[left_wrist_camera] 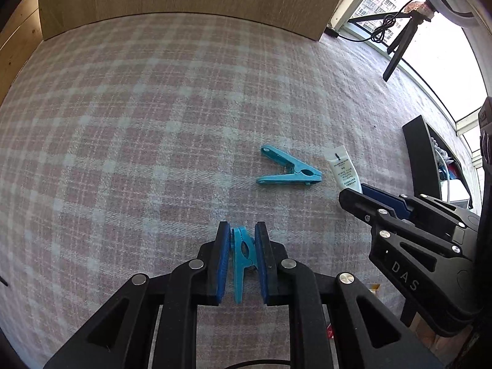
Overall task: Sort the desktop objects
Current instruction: 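Grasp the white tube with the right gripper while the left gripper grasps a teal clothespin, then carry the tube and clothespin over the black bin and open both grippers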
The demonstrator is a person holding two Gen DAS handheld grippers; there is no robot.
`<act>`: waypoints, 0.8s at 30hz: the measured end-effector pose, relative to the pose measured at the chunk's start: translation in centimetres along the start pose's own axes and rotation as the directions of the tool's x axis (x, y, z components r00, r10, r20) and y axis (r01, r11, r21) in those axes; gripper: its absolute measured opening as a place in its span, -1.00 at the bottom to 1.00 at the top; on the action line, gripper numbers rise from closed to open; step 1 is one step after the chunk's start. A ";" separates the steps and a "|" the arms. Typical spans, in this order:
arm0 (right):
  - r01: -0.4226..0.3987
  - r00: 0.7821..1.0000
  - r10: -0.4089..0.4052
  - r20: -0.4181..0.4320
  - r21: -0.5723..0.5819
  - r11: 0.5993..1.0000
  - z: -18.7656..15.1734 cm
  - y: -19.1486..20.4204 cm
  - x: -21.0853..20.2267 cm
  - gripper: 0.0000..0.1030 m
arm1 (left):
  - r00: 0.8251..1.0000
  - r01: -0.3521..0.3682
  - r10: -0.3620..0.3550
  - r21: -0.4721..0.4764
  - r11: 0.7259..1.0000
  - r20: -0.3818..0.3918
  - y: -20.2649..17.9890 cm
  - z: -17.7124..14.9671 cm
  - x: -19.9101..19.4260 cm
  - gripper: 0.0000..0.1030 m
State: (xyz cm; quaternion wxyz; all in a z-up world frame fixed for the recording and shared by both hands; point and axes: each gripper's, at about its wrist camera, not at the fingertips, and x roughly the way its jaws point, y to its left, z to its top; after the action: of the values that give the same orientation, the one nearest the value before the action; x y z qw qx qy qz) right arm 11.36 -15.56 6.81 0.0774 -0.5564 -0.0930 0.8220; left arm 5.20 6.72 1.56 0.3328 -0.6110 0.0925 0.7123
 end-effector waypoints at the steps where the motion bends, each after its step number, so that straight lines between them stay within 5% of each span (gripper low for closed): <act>1: -0.001 1.000 0.001 0.008 0.012 1.000 -0.1 -0.4 -0.5 -0.67 | 1.000 0.005 -0.005 0.008 1.000 0.003 -0.2 -0.2 -0.4 -0.71; 11: 0.017 0.991 -0.038 0.128 0.157 0.988 -2.8 -6.8 -8.8 -0.67 | 0.994 0.112 -0.113 0.090 0.990 0.009 -5.5 2.1 -3.3 -0.71; 24: 0.161 0.957 -0.242 0.157 0.406 0.899 -5.1 -22.5 -15.4 -0.67 | 0.970 0.234 -0.240 0.346 0.909 -0.024 -23.0 5.0 -5.5 -0.71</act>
State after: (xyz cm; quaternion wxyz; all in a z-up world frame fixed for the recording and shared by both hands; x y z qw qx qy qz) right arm 22.29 3.03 24.24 0.2615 -0.4299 0.0074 0.8641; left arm 14.84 24.92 14.20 0.5199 -0.5426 0.1385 0.6451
